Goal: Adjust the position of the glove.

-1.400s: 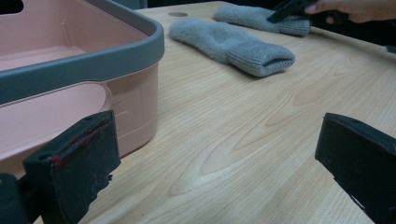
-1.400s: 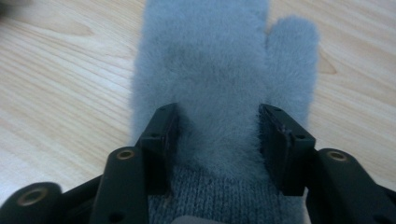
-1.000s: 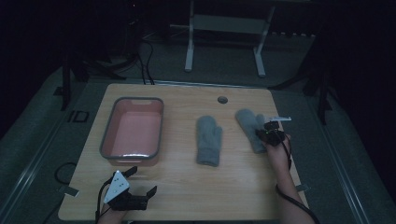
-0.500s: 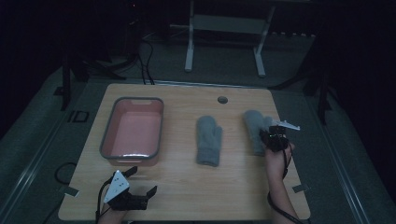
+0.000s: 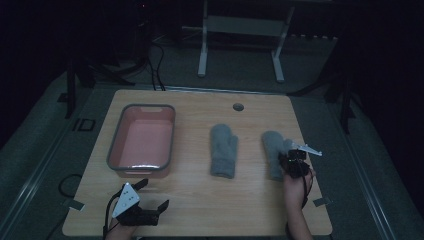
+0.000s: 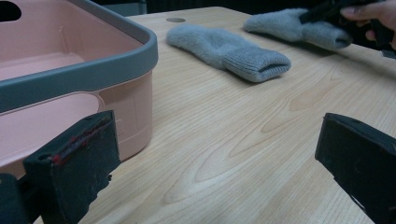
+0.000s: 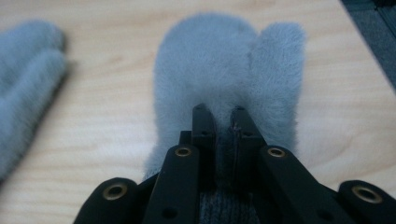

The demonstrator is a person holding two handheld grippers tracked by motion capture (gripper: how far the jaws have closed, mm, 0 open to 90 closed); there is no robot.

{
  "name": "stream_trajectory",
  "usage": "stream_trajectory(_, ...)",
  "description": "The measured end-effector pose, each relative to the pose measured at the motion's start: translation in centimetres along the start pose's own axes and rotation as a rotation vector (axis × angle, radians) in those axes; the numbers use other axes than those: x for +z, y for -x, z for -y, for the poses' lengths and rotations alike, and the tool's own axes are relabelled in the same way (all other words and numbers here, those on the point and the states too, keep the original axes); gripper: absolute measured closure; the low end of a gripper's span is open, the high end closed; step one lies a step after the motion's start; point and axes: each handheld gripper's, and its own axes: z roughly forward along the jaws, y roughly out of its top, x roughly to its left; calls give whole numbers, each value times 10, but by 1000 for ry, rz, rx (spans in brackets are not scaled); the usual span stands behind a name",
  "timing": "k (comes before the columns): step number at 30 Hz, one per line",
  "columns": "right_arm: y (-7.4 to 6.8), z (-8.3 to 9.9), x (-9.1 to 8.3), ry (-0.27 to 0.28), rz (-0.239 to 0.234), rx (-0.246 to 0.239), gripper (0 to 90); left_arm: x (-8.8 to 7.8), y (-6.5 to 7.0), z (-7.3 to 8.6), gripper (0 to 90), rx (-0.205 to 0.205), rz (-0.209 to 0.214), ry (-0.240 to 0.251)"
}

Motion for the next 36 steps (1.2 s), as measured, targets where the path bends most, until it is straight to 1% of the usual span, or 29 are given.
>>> stream_trajectory(3,1,11,8,-33,0,-7,818,0,1,0,2,0,3,1)
stream_trajectory(4,1,13,11,-36,-1,-12,814,0,1,0,2,1,3,1)
stream_trajectory(9,1,15,10,-27,-5,-11,785,1,1,0,2,-1,3,1)
stream_trajectory(12,3,14,9,-27,-14,-6,722,1,1,0,2,0,5,2)
stream_trajectory(14,4,11,5,-25,-35,-15,626,0,1,0,2,0,4,2)
stream_trajectory(15,4,8,1,-20,-48,-36,578,0,1,0,2,-1,4,2)
stream_trajectory(16,4,5,-2,-23,-52,-57,551,0,1,0,2,-1,4,2)
stream_trajectory(17,6,1,-4,-27,-88,-87,531,0,1,0,2,-1,4,2)
stream_trajectory(18,8,-4,-6,-26,-131,-128,522,0,1,0,2,0,5,1)
stream_trajectory(19,9,-6,-7,-24,-139,-164,517,0,1,0,2,0,6,1)
stream_trajectory(20,11,-9,-7,-27,-158,-199,516,1,1,0,2,1,6,1)
stream_trajectory(21,15,-12,-7,-36,-199,-232,508,1,1,0,2,3,6,0)
stream_trajectory(22,16,-14,-6,-40,-199,-252,509,1,1,0,2,2,6,0)
stream_trajectory(23,18,-15,-6,-43,-186,-292,511,1,1,0,2,-1,6,0)
stream_trajectory(24,20,-16,-5,-41,-199,-313,510,1,1,0,2,-1,6,-1)
stream_trajectory(25,22,-16,-3,-38,-217,-329,511,1,0,1,2,1,5,-2)
stream_trajectory(26,25,-16,-1,-50,-218,-337,516,2,0,1,2,2,6,-3)
stream_trajectory(28,27,-15,4,-64,-248,-360,516,2,1,0,2,2,7,-3)
stream_trajectory(29,28,-13,7,-71,-241,-370,518,2,1,1,2,4,7,-6)
stream_trajectory(30,29,-11,11,-100,-234,-377,522,2,1,1,2,3,7,-7)
stream_trajectory(32,31,-8,17,-120,-227,-373,540,2,1,1,2,4,8,-8)
stream_trajectory(33,33,-5,20,-137,-228,-349,566,2,1,1,2,4,8,-8)
stream_trajectory(34,34,-4,22,-138,-239,-337,594,2,1,1,2,3,8,-8)
stream_trajectory(35,34,-2,22,-132,-241,-323,634,2,1,1,2,4,8,-8)
stream_trajectory(36,32,-1,22,-135,-237,-307,699,2,1,1,2,5,7,-8)
